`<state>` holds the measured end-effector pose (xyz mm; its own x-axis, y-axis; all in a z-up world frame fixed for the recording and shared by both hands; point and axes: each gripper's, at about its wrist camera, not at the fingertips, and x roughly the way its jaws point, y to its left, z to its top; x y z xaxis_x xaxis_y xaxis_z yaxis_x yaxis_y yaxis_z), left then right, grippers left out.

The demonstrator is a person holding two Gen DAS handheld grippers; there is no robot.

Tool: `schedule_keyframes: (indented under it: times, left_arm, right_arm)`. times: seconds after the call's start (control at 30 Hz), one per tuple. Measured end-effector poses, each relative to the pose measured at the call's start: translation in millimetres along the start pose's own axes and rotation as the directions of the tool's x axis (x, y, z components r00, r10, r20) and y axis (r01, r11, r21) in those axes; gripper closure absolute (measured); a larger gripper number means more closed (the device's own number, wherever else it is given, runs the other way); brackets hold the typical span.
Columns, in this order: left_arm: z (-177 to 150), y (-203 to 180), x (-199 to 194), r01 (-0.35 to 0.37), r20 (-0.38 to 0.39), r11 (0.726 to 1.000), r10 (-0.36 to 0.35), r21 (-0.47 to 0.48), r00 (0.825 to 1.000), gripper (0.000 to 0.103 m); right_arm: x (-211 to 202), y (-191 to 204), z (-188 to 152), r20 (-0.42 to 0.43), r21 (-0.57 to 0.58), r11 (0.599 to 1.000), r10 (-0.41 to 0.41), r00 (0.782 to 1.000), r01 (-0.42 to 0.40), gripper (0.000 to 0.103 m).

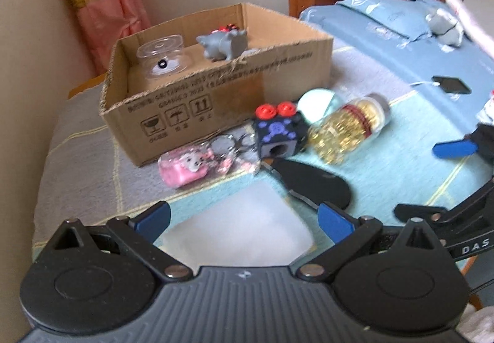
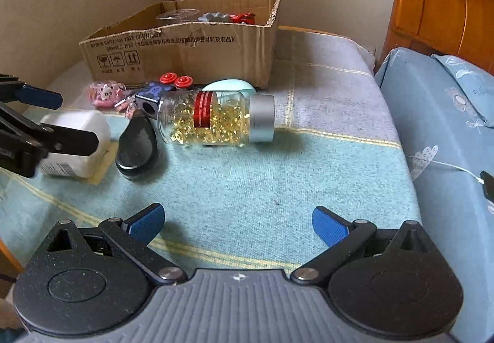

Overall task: Organize rigid objects
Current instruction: 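Grasp white medicine bottle with left gripper while right moves toward gold capsule jar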

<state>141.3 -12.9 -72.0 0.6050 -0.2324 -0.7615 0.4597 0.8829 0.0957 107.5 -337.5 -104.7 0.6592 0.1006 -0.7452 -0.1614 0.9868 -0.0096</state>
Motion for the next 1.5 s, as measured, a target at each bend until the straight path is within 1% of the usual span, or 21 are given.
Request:
schedule_keyframes:
  times: [0.07, 0.2, 0.3, 0.43, 0.5, 0.63, 0.73, 0.9, 1.0, 1.1, 1.2, 1.33, 1.43, 1.5]
  left_arm:
    - [-5, 7, -3, -0.005, -0.001, 1.0, 0.005, -0.009, 1.0, 0.002]
    - [-17, 24, -9, -0.006, -0.015, 0.998, 0.005, -0.063, 1.0, 0.002]
    - [-29, 36, -8, -0.015, -0.04, 0.994, 0.011, -0.107, 0.999, 0.001]
    - [-42, 44, 2, -0.017, -0.082, 0.989, 0.005, -0.144, 0.997, 0.001]
    - [-46, 48, 4, 0.001, -0.066, 0.984, -0.013, -0.176, 0.998, 0.001]
    - [-45, 50, 7, 0.006, -0.048, 0.987, -0.014, -0.163, 0.999, 0.001]
    - [-47, 51, 7, 0.013, -0.031, 0.988, -0.018, -0.154, 0.999, 0.001]
    - [-47, 51, 7, 0.015, -0.019, 0.988, -0.018, -0.154, 1.0, 0.001]
    - [-48, 50, 7, 0.015, -0.013, 0.988, -0.017, -0.153, 1.0, 0.001]
    - [-48, 50, 6, 0.015, -0.009, 0.988, -0.016, -0.153, 1.0, 0.001]
    - [-49, 50, 6, 0.015, -0.003, 0.988, -0.016, -0.153, 1.0, 0.001]
    - [-50, 50, 5, 0.016, -0.001, 0.988, -0.016, -0.151, 1.0, 0.001]
    - [-49, 51, 6, 0.021, -0.006, 0.989, -0.022, -0.144, 1.0, 0.001]
    - [-47, 51, 7, 0.021, -0.015, 0.989, -0.024, -0.147, 1.0, 0.001]
  right_arm:
    - [0, 1, -2, 0.006, -0.018, 1.0, -0.004, 1.0, 0.004, 0.0]
    - [0, 1, -5, 0.026, -0.019, 1.0, 0.002, 1.0, -0.002, 0.0]
    - [-1, 2, -7, 0.042, -0.018, 1.0, 0.001, 0.999, 0.0, 0.0]
    - [-1, 3, -7, 0.044, -0.019, 1.0, 0.002, 0.999, -0.001, 0.0]
    - [1, 3, -4, 0.034, -0.02, 1.0, 0.005, 0.999, -0.004, 0.0]
    - [5, 4, 6, 0.006, -0.011, 1.0, 0.014, 1.0, -0.014, 0.0]
    - [5, 1, 18, 0.016, 0.027, 0.999, 0.046, 0.999, -0.046, 0.0]
    - [0, 7, 46, 0.08, 0.034, 0.999, 0.013, 0.997, -0.015, 0.0]
    - [1, 21, 61, 0.112, -0.018, 1.0, -0.02, 0.994, 0.022, 0.0]
    - [9, 36, 72, 0.123, -0.06, 0.996, -0.055, 0.991, 0.063, 0.0]
    - [21, 40, 76, 0.112, -0.065, 0.995, -0.062, 0.992, 0.069, 0.0]
    - [32, 31, 72, 0.076, -0.04, 0.995, -0.091, 0.993, 0.094, 0.0]
    - [33, 20, 67, 0.053, -0.01, 0.997, -0.077, 0.996, 0.078, 0.0]
    - [33, 16, 64, 0.05, -0.012, 0.998, -0.067, 0.997, 0.067, 0.0]
